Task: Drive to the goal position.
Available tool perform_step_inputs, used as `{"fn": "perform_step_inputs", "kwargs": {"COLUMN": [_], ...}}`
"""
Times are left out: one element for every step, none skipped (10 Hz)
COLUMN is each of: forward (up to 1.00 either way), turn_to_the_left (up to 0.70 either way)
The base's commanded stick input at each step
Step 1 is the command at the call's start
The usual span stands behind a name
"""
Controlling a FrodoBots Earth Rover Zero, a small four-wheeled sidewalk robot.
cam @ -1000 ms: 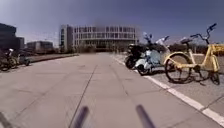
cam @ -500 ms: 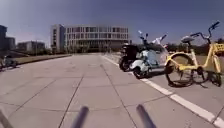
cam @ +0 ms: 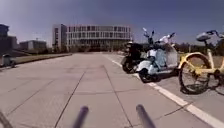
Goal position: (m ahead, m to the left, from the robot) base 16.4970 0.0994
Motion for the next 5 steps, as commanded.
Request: {"fn": "perform_step_inputs", "kwargs": {"forward": [0.7, 0.7, 0.7, 0.7, 0.7], "turn_to_the_left": [0.0, 0.0, 0.0, 0.0, 0.0]}}
